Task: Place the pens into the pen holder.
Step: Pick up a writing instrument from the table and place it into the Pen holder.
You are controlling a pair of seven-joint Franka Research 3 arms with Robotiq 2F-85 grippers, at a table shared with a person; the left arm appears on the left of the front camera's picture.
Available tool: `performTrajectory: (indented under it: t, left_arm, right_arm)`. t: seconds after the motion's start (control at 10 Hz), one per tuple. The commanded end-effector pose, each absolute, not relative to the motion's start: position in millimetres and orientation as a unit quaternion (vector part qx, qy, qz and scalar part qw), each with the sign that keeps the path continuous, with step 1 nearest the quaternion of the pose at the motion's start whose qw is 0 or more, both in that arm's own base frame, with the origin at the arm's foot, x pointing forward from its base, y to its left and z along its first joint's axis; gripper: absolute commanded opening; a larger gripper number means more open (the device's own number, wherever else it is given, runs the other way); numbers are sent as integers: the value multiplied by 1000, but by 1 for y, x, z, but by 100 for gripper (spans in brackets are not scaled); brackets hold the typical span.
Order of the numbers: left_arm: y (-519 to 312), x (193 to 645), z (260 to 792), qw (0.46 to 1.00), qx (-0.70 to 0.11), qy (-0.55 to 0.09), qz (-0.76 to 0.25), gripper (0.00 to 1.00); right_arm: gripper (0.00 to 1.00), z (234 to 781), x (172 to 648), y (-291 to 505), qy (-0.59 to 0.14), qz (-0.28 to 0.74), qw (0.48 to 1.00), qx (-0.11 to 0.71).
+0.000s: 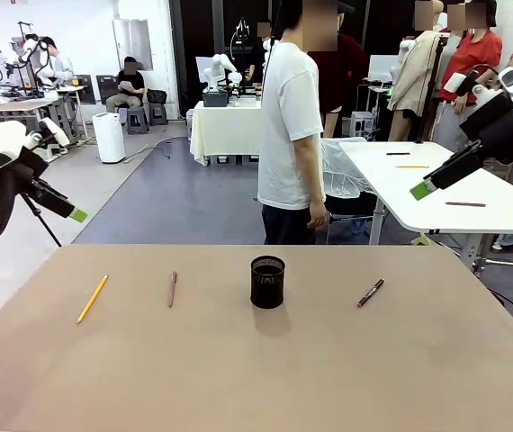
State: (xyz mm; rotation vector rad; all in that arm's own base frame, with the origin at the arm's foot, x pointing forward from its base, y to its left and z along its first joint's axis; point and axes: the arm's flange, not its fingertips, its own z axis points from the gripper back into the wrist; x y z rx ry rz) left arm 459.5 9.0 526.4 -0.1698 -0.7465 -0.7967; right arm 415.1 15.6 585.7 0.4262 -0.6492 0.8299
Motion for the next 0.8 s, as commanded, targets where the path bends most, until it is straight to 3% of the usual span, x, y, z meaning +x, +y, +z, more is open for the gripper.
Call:
performTrajectory:
  t: [0.0, 0.7]
  left_arm:
    - [11, 460, 527, 852, -82, -358, -374, 100]
    - [50, 458, 548, 858, -93, -354, -361, 100]
  right_arm:
    - [100, 586, 415, 15, -304, 394, 843, 202]
    - [100, 616, 397, -16, -302, 420, 832, 199]
